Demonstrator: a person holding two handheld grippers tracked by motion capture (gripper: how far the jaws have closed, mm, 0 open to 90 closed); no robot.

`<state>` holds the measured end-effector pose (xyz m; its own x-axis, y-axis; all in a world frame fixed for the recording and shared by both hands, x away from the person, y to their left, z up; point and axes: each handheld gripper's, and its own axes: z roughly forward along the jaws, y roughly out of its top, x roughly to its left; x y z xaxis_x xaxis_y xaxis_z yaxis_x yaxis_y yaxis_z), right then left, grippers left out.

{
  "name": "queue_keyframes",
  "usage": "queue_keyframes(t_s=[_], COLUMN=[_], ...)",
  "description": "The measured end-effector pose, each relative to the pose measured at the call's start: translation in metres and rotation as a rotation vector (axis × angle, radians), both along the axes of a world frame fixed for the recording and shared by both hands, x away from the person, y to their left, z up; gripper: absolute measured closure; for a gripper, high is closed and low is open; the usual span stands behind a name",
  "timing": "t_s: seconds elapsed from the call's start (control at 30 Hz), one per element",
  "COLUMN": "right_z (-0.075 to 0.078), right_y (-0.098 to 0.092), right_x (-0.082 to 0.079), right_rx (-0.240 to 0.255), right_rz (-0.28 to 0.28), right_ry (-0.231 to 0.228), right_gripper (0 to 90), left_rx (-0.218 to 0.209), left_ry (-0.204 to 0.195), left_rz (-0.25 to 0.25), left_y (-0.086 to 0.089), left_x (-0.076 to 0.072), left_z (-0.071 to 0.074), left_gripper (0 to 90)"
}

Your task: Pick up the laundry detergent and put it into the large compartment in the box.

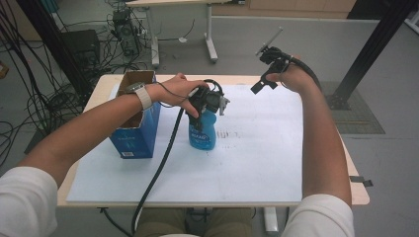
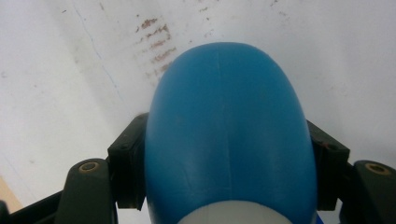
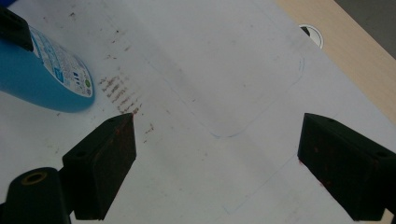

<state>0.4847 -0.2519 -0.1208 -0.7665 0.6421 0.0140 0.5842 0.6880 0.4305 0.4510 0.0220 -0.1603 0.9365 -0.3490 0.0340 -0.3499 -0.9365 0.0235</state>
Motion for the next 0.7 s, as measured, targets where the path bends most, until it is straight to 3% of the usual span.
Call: queue_keyframes(t_s=[0.13,0.7], right_z=[0.0003,0.001], right_y=[-0.001,-0.0011], right_x=[-0.0005,-0.0017], right_rx=[0.001,0.001], right_rz=[-0.002,-0.004], right_ry=[-0.001,0.0], right_gripper=[11.6,11.9], left_rx=[0.003,0.005], left_ry=[0.008,0.022], left_rz=[-0.001,0.006], left_y=[-0.0009,-0.0008], left_x=[0.0018,0.005], left_z=[-0.0001,0.0], left_gripper=[36.7,38.1])
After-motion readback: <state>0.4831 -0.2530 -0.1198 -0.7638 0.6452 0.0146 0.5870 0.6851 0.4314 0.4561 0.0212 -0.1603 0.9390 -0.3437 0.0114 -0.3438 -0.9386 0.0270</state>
